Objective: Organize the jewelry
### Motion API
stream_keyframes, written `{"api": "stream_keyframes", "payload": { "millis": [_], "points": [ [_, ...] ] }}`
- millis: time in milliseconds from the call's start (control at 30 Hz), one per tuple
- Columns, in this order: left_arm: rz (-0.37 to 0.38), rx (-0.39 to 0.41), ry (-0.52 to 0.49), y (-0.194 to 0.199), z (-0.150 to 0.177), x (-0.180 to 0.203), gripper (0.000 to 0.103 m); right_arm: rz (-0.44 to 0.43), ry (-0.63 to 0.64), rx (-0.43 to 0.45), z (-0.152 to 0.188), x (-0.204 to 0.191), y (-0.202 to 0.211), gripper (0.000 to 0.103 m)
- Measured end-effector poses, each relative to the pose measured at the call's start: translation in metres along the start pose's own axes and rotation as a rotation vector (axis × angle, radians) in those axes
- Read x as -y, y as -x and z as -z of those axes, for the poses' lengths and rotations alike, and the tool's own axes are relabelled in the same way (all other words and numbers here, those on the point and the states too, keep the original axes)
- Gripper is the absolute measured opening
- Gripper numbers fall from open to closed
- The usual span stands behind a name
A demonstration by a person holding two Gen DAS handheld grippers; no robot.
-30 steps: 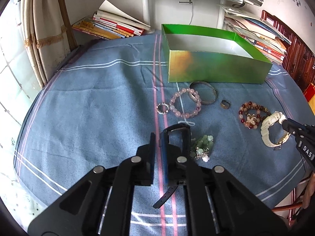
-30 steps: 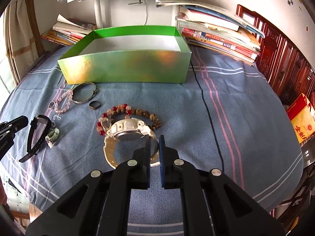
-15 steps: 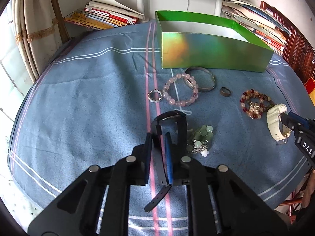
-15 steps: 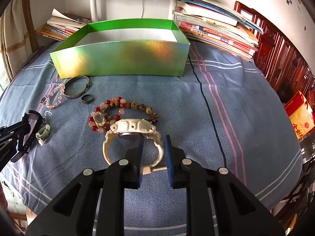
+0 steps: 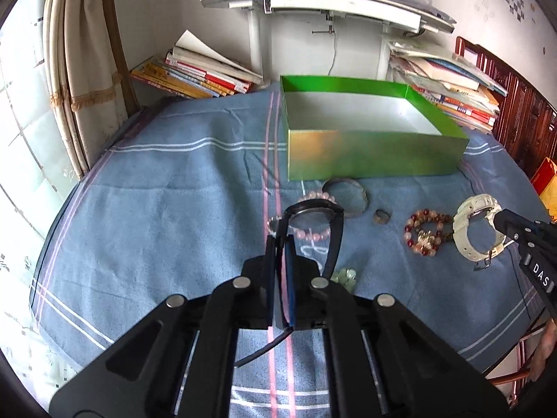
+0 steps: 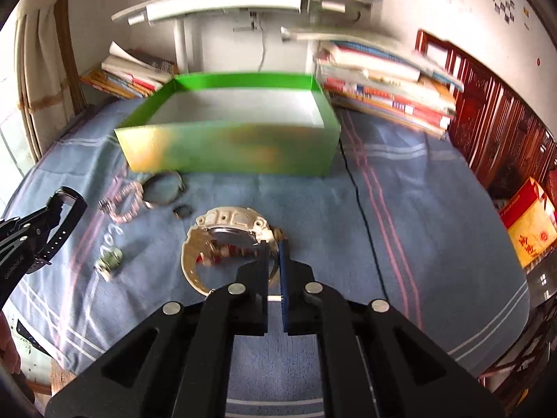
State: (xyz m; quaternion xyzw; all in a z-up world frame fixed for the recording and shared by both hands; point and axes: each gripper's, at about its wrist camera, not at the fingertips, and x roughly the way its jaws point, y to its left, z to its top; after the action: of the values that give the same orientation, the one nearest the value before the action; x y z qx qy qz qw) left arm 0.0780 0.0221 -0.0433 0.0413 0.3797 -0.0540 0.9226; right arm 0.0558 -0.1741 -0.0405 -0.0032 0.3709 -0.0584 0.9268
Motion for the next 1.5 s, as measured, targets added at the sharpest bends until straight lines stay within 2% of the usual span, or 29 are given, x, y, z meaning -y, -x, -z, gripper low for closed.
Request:
{"api": "stream_keyframes", "payload": {
  "millis": [233,300,367,467,533,600,667,800,900,967,1033,1067,1100,1200,1267,1300,1400,1500],
  "points": [
    [0.009,0.168,0.020,0.027,-0.069,0.003,0.006,0.003,-0.025,0.228,-0.072,0.001,0.039,0.006],
    [0.024,0.177,0.023,0.022,-0.093,0.007,0.007,-0.002,-0.033,0.256,-0.096,-0.001,0.035,0.006],
    [0.013,0.157,0.005,0.005,-0.119,0.017,0.007,-0.031,-0.037,0.222,-0.122,-0.005,0.015,0.006],
    [0.040,0.064,-0.004,-0.042,-0.146,0.030,0.007,-0.035,-0.046,0.129,-0.145,-0.010,-0.034,0.006],
    [0.070,-0.015,0.003,-0.077,-0.154,0.034,0.007,-0.027,-0.053,0.043,-0.148,-0.013,-0.071,0.006],
    [0.055,-0.074,-0.006,-0.107,-0.157,0.041,0.007,-0.026,-0.069,-0.040,-0.146,-0.013,-0.104,0.008],
    [0.027,-0.110,-0.016,-0.127,-0.155,0.048,0.008,-0.010,-0.073,-0.071,-0.141,-0.014,-0.121,0.008],
    [0.055,-0.153,-0.009,-0.142,-0.149,0.052,0.014,0.003,-0.066,-0.087,-0.137,-0.012,-0.128,0.012],
    [0.067,-0.124,-0.018,-0.128,-0.145,0.048,0.043,-0.020,-0.081,-0.046,-0.132,-0.001,-0.102,0.027],
    [0.066,-0.082,-0.018,-0.106,-0.134,0.039,0.047,-0.041,-0.096,-0.004,-0.119,0.011,-0.076,0.040],
    [0.079,-0.048,-0.005,-0.080,-0.117,0.026,0.065,-0.070,-0.100,0.023,-0.098,0.020,-0.052,0.051],
    [0.079,-0.019,0.008,-0.065,-0.105,0.017,0.069,-0.079,-0.099,0.027,-0.086,0.024,-0.043,0.054],
    [0.067,0.011,0.018,-0.051,-0.090,0.009,0.075,-0.082,-0.097,0.025,-0.072,0.028,-0.036,0.054],
    [0.017,0.023,0.023,-0.030,-0.049,-0.005,0.075,-0.082,-0.066,-0.011,-0.031,0.030,-0.029,0.054],
    [0.005,-0.011,0.002,-0.025,-0.021,-0.008,0.075,-0.093,-0.042,-0.060,-0.011,0.027,-0.036,0.038],
    [-0.003,-0.024,-0.012,-0.024,-0.012,-0.008,0.075,-0.114,-0.035,-0.089,-0.003,0.025,-0.041,0.038],
    [-0.002,-0.056,-0.071,-0.024,0.009,-0.002,0.075,-0.112,-0.019,-0.145,0.005,0.014,-0.061,0.038],
    [0.023,-0.080,-0.068,-0.026,0.020,0.002,0.075,-0.078,-0.036,-0.175,0.006,0.007,-0.079,0.038]
  ]
}}
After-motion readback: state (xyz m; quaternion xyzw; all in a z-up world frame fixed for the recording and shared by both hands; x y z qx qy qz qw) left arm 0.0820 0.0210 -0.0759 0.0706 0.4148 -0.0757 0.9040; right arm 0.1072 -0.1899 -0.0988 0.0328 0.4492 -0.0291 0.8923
